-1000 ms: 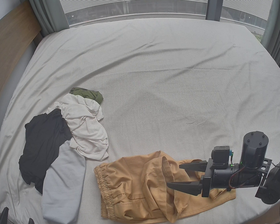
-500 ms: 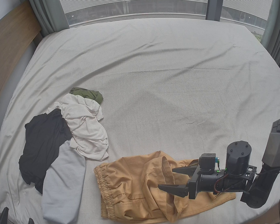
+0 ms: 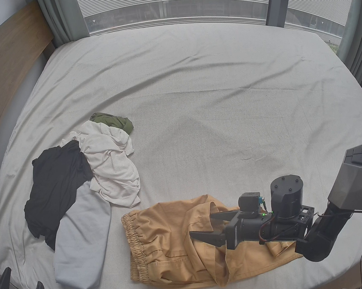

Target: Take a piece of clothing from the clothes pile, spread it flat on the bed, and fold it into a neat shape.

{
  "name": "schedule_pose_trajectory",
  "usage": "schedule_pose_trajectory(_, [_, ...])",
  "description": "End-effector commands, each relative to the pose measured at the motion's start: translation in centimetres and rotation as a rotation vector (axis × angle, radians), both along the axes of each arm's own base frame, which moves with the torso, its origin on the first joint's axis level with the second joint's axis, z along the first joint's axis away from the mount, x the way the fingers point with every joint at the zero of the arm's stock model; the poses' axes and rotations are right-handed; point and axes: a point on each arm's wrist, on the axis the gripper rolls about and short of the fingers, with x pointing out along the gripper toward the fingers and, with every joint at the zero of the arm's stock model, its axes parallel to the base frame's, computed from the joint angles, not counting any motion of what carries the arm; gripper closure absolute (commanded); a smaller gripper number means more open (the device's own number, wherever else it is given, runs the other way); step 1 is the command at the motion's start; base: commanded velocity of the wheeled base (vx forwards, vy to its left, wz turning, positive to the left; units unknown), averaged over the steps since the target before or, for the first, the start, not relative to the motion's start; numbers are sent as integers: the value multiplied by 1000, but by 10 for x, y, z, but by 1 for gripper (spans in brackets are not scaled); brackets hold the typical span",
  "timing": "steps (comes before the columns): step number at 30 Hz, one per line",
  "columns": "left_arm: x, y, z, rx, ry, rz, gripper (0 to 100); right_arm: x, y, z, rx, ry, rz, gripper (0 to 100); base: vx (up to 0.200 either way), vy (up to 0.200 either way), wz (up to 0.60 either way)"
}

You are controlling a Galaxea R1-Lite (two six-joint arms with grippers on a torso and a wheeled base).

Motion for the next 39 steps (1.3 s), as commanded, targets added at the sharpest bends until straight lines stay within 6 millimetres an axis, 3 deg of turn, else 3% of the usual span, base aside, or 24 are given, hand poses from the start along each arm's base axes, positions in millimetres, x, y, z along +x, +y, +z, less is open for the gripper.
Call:
schedule_pose_trajectory(1, [0,0,-5,0,1,0,0,4,8,6,8,-13,5,0,0,0,0])
schedule_pose_trajectory(24, [0,0,-5,2,1,0,0,6,12,-11,-30,26,8,0,0,0,0])
schedule_pose_trajectory(25, [0,0,-5,2,1,0,0,7,12,-13,-32,28,8,100,0,0,0])
schedule_pose_trajectory(39, [0,0,-5,0,3,0,0,7,12,-8,-16,13,7,100,0,0,0])
